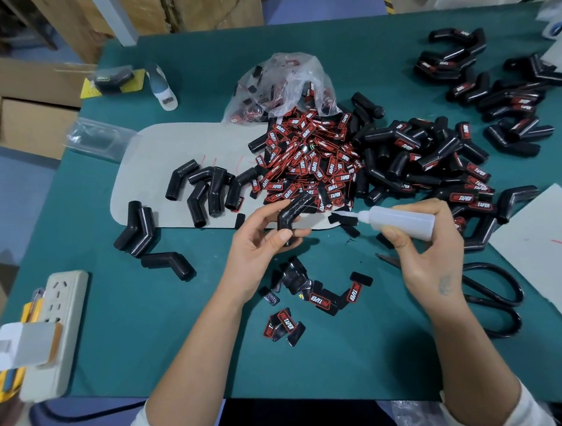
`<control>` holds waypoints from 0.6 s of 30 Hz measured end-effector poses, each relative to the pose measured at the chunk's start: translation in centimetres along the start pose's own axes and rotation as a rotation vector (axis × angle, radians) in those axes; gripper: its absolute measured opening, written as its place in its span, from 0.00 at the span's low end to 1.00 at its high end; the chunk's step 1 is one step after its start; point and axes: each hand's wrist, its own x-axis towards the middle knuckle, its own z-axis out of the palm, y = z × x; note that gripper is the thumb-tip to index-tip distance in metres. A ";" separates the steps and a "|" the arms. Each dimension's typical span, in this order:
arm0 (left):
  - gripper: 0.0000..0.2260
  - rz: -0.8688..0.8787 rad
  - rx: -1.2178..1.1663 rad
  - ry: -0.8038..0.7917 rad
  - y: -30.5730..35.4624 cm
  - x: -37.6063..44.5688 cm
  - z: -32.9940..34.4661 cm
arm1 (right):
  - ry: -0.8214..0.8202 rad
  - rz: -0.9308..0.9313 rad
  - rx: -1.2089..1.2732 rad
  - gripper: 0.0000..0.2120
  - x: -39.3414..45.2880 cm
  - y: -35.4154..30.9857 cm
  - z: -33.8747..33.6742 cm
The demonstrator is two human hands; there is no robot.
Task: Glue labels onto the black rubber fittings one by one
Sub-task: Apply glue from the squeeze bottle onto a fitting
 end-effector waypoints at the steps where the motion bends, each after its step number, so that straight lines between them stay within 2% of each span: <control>1: 0.17 0.002 0.004 -0.003 0.0 0.0 0.0 | 0.009 0.003 -0.002 0.10 0.0 0.1 -0.1; 18: 0.17 0.006 0.015 -0.005 0.0 0.0 0.0 | 0.016 0.032 0.010 0.10 -0.1 0.4 -0.1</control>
